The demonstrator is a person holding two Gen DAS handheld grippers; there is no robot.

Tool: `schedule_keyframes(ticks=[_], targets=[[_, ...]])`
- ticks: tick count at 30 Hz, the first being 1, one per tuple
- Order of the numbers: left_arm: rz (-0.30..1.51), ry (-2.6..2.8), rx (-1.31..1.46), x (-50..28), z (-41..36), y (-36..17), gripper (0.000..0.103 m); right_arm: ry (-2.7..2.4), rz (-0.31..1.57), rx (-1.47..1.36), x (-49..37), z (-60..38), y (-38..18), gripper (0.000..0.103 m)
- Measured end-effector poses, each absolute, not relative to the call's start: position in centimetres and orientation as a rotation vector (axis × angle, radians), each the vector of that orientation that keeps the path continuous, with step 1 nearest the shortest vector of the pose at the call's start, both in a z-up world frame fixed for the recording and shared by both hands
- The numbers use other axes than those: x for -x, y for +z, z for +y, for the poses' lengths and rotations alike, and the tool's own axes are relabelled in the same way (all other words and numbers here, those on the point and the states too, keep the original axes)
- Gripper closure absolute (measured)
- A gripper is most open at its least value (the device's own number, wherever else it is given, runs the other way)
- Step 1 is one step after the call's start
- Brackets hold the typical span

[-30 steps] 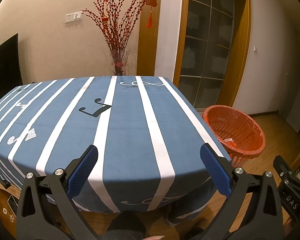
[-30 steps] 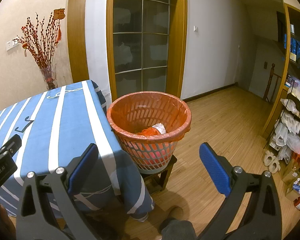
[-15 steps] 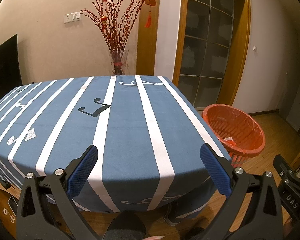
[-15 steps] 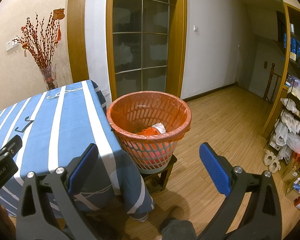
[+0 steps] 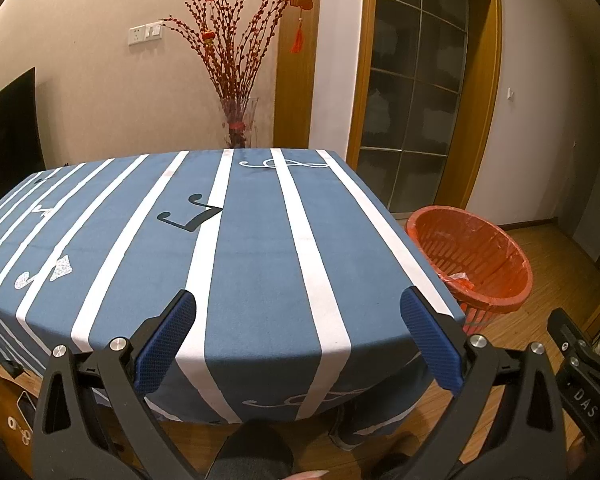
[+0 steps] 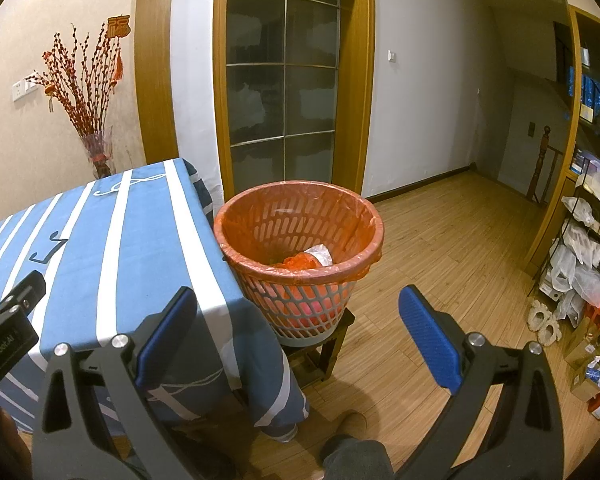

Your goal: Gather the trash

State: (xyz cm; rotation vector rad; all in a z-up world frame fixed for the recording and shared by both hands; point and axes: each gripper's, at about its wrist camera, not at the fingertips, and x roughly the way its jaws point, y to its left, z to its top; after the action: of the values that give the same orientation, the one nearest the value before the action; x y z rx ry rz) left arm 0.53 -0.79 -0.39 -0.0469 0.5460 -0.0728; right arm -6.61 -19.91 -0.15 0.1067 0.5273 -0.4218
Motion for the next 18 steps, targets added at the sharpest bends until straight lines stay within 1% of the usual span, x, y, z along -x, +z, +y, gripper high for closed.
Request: schedule_keyframes(ticks=[18], targets=[[0.547, -0.073, 0.045, -0.57, -0.79, -0.4, 0.003, -0.422, 0.528, -0.108, 6.61, -19.93, -0.07, 0.004]])
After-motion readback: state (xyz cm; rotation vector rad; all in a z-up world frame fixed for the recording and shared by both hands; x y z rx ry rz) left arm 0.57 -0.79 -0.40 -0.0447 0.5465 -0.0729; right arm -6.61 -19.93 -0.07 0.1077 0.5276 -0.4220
